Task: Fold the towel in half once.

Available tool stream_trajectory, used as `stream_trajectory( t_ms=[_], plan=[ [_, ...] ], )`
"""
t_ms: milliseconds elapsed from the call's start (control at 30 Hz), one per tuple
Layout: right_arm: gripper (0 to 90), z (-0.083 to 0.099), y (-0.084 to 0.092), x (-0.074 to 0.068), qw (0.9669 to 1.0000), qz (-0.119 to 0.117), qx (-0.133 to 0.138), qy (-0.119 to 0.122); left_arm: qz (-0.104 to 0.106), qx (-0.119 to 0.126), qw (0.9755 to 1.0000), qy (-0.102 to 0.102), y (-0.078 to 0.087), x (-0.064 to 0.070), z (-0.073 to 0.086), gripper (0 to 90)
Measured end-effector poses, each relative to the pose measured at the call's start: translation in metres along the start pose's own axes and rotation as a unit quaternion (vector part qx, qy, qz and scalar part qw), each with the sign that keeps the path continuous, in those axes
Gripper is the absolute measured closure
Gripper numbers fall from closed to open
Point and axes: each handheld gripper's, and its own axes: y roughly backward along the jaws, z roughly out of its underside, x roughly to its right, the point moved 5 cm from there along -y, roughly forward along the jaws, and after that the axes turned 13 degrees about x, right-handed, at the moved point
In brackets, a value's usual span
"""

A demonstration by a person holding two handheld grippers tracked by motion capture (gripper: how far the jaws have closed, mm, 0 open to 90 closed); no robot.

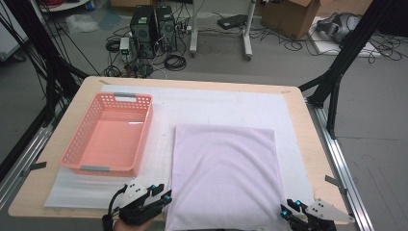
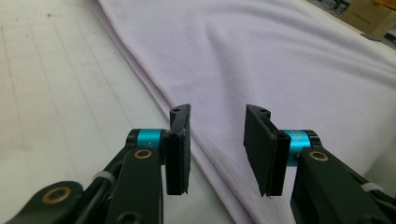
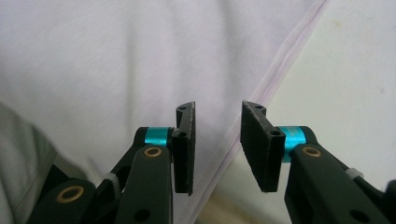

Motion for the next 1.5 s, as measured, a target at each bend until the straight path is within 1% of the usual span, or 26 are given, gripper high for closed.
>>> stream_trajectory(
  t_ms=[67,133,200,267,367,433,467,533,600,633,667,700,767,800,867,933,1000,1067,1167,1267,1300,1333,1367,1400,1433,1500],
  plan=[
    [65.0,-0.003,-0.007,0.006,1.0000,0.003,0.002,-0.001,0.002,-0.002,1.0000,-0.008,-0.015,-0.004,-0.006,61.2],
    [64.9,-0.007,-0.014,0.013,0.9999,0.008,0.005,-0.006,0.001,-0.002,1.0000,-0.009,-0.027,-0.009,-0.012,59.1],
    [64.7,-0.012,-0.021,0.023,0.9998,0.015,0.006,-0.011,0.001,-0.003,1.0000,-0.005,-0.040,-0.018,-0.018,58.1],
    [63.8,-0.018,-0.028,0.032,0.9995,0.019,0.010,-0.023,0.003,-0.006,1.0000,0.005,-0.053,-0.027,-0.024,56.6],
    [63.1,-0.028,-0.039,0.045,0.9993,0.025,0.012,-0.027,0.010,-0.017,0.9997,0.017,-0.076,-0.042,-0.032,51.4],
    [60.7,-0.036,-0.051,0.056,0.9990,0.029,0.009,-0.032,0.009,-0.026,0.9994,0.022,-0.091,-0.050,-0.036,47.2],
    [58.5,-0.041,-0.059,0.064,0.9987,0.030,0.011,-0.038,0.004,-0.022,0.9995,0.022,-0.097,-0.054,-0.037,45.6],
    [56.3,-0.048,-0.072,0.074,0.9981,0.031,0.010,-0.052,-0.002,-0.025,0.9996,0.014,-0.108,-0.062,-0.041,42.3],
    [55.2,-0.054,-0.088,0.086,0.9978,0.034,0.002,-0.057,-0.006,-0.010,0.9999,0.009,-0.118,-0.069,-0.046,40.7],
    [55.2,-0.055,-0.094,0.089,0.9977,0.035,-0.003,-0.058,-0.011,-0.011,0.9999,0.005,-0.123,-0.072,-0.049,39.9],
    [55.1,-0.057,-0.102,0.093,0.9979,0.035,-0.008,-0.055,-0.020,-0.012,0.9997,-0.004,-0.129,-0.076,-0.052,39.8],
    [54.5,-0.059,-0.110,0.097,0.9973,0.038,-0.015,-0.060,-0.028,-0.014,0.9994,-0.012,-0.134,-0.078,-0.054,39.8],
    [53.7,-0.062,-0.122,0.103,0.9968,0.040,-0.015,-0.068,-0.042,-0.014,0.9989,-0.018,-0.143,-0.083,-0.058,40.2],
    [52.7,-0.063,-0.130,0.107,0.9963,0.043,-0.020,-0.071,-0.045,-0.016,0.9987,-0.018,-0.146,-0.084,-0.060,40.2],
    [52.1,-0.064,-0.140,0.110,0.9959,0.046,-0.028,-0.072,-0.057,-0.018,0.9982,-0.007,-0.155,-0.090,-0.063,41.0],
    [51.2,-0.066,-0.148,0.113,0.9959,0.051,-0.032,-0.068,-0.066,-0.030,0.9973,-0.002,-0.162,-0.094,-0.063,40.9],
    [50.9,-0.069,-0.152,0.115,0.9958,0.051,-0.031,-0.070,-0.069,-0.031,0.9971,0.005,-0.168,-0.097,-0.063,40.9],
    [50.2,-0.073,-0.157,0.116,0.9954,0.052,-0.032,-0.074,-0.077,-0.026,0.9964,0.022,-0.172,-0.101,-0.060,40.9],
    [48.8,-0.076,-0.163,0.118,0.9954,0.050,-0.036,-0.074,-0.087,-0.044,0.9947,0.032,-0.177,-0.107,-0.052,40.6],
    [47.1,-0.077,-0.171,0.118,0.9953,0.050,-0.044,-0.071,-0.092,-0.048,0.9937,0.043,-0.178,-0.110,-0.052,41.3],
    [46.8,-0.076,-0.174,0.119,0.9952,0.050,-0.045,-0.071,-0.093,-0.050,0.9935,0.043,-0.179,-0.110,-0.052,41.7],
    [46.6,-0.073,-0.177,0.120,0.9947,0.053,-0.052,-0.071,-0.096,-0.055,0.9933,0.033,-0.180,-0.108,-0.052,41.9],
    [47.0,-0.072,-0.180,0.121,0.9944,0.056,-0.054,-0.071,-0.100,-0.062,0.9929,0.011,-0.182,-0.105,-0.052,42.2],
    [47.6,-0.073,-0.181,0.121,0.9945,0.058,-0.049,-0.071,-0.104,-0.067,0.9924,0.001,-0.183,-0.104,-0.052,42.9],
    [48.4,-0.072,-0.182,0.121,0.9948,0.058,-0.050,-0.067,-0.113,-0.069,0.9912,-0.008,-0.183,-0.103,-0.052,44.4],
    [50.9,-0.072,-0.182,0.120,0.9943,0.066,-0.051,-0.066,-0.122,-0.069,0.9901,-0.014,-0.183,-0.104,-0.052,53.9]
  ],
)
